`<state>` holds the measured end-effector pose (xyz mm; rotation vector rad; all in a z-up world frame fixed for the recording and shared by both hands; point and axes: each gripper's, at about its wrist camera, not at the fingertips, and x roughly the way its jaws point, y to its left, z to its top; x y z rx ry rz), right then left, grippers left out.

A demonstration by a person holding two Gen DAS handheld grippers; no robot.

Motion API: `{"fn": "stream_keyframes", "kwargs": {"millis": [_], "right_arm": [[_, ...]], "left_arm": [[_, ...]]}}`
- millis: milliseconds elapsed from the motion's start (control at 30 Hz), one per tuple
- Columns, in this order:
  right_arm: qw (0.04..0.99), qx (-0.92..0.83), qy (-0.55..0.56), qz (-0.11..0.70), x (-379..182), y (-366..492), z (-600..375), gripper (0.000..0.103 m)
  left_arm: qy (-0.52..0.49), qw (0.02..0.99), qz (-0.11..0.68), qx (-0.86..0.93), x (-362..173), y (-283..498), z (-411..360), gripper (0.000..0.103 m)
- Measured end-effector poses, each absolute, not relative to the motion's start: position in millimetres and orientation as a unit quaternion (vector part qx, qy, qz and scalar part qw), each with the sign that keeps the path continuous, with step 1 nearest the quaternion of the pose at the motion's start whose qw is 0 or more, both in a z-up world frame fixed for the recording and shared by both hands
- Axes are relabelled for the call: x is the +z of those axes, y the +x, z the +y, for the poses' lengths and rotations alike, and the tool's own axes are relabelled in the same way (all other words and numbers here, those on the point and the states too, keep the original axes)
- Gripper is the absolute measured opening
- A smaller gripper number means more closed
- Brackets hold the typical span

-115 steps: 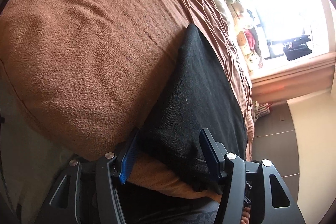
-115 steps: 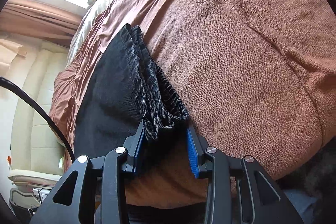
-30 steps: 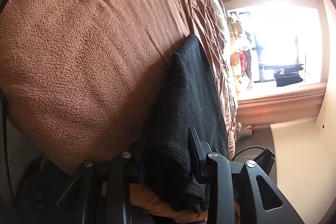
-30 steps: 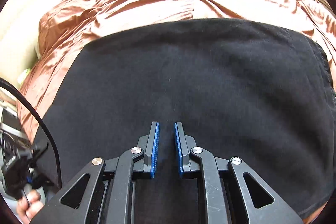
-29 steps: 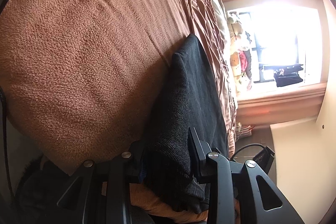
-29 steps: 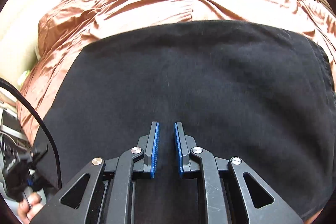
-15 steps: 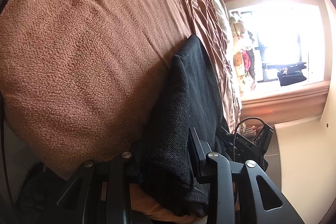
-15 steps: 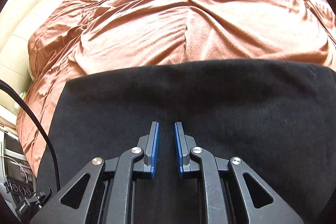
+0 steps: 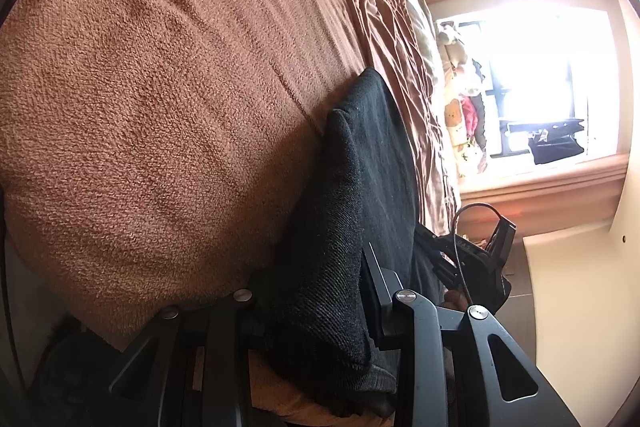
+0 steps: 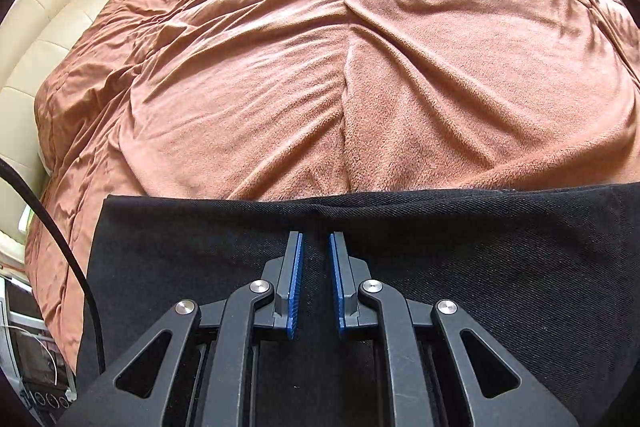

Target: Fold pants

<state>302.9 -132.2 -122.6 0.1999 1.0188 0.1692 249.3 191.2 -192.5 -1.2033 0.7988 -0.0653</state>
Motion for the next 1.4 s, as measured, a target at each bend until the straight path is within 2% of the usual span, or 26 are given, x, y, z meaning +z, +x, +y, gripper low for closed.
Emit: {"fn": "stream_keyframes", "kwargs": {"millis": [200, 400, 833, 1400], "right_arm": [[0.851, 0.098, 0.083, 0.508, -120, 279, -132, 0.009], [0.844, 0.117, 0.067, 0.518, -119, 235, -131, 0.009], [0.837, 0.161, 0.076, 0.518, -121, 145, -140, 0.009], [0.838, 0.178, 0.152, 0.494, -115, 92, -204, 0.009]], "left_arm": [[-0.547, 0.751, 0.367, -0.040, -195, 253, 194, 0.022], [-0.547, 0.756, 0.355, -0.057, -190, 254, 195, 0.016], [-0.529, 0.776, 0.324, -0.116, -140, 261, 182, 0.014], [-0.433, 0.820, 0.316, -0.202, -44, 292, 96, 0.014]]}}
